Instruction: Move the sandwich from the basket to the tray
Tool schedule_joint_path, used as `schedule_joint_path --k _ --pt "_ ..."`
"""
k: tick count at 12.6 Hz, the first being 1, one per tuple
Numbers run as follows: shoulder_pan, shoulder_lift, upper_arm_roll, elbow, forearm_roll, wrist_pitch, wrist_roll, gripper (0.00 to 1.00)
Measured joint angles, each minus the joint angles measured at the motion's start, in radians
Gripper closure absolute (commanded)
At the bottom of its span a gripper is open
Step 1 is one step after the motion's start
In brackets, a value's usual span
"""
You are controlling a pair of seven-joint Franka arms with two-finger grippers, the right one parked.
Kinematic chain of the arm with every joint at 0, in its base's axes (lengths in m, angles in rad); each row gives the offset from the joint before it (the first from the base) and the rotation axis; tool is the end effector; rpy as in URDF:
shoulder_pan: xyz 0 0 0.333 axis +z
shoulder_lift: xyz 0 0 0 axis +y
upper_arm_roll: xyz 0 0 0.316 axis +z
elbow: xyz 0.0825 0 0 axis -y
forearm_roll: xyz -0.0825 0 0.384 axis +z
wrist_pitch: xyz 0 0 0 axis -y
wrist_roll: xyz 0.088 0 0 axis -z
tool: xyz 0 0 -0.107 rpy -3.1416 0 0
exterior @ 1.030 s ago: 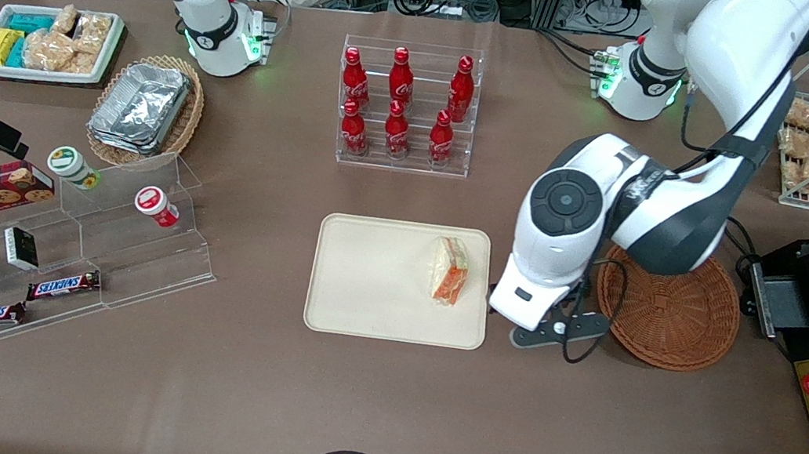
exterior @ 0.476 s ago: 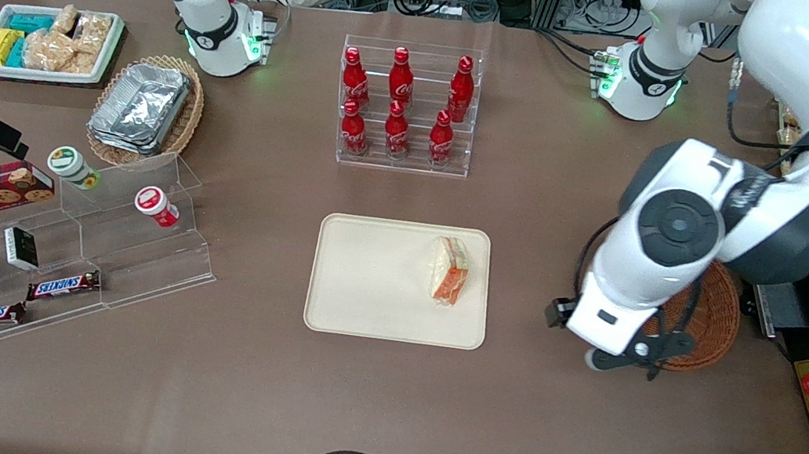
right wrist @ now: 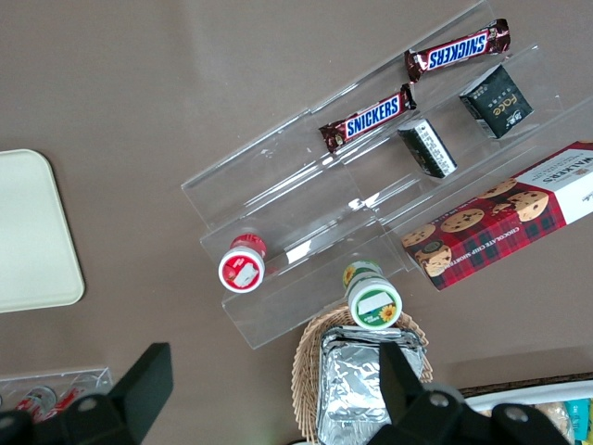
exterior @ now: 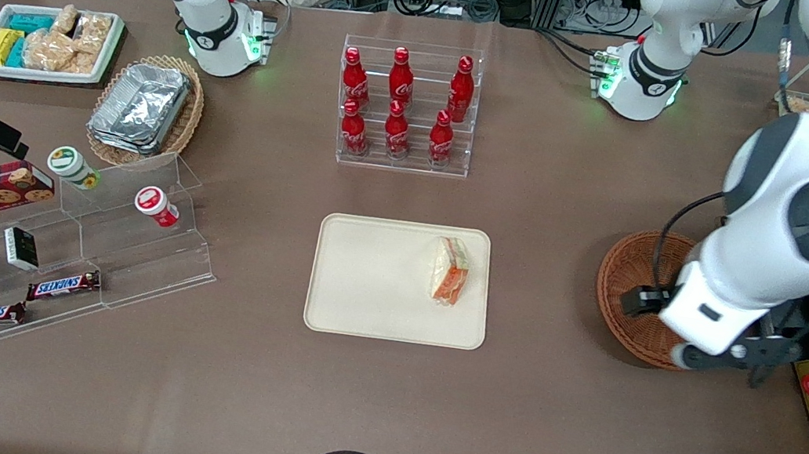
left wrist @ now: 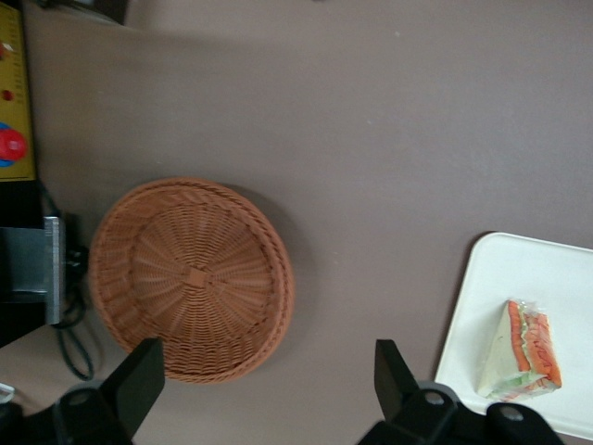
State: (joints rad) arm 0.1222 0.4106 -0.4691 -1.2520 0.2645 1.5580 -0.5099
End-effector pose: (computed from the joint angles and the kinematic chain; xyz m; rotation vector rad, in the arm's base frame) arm 0.6488 -0.1392 0.5429 -3.0268 -0.2826 0.0375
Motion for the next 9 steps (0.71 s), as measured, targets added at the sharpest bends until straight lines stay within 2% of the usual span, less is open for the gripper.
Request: schedule_joint_path --k 2,5,9 --pt "-0.016 -0.053 0.101 -0.007 -0.064 -0.016 0.122 0.00" --pt "-0.071 -0.141 0.251 -0.037 -0.121 -0.056 0.299 0.00" --pt "-0.078 -0.260 0.315 -0.113 -0.149 -0.083 0.377 0.00"
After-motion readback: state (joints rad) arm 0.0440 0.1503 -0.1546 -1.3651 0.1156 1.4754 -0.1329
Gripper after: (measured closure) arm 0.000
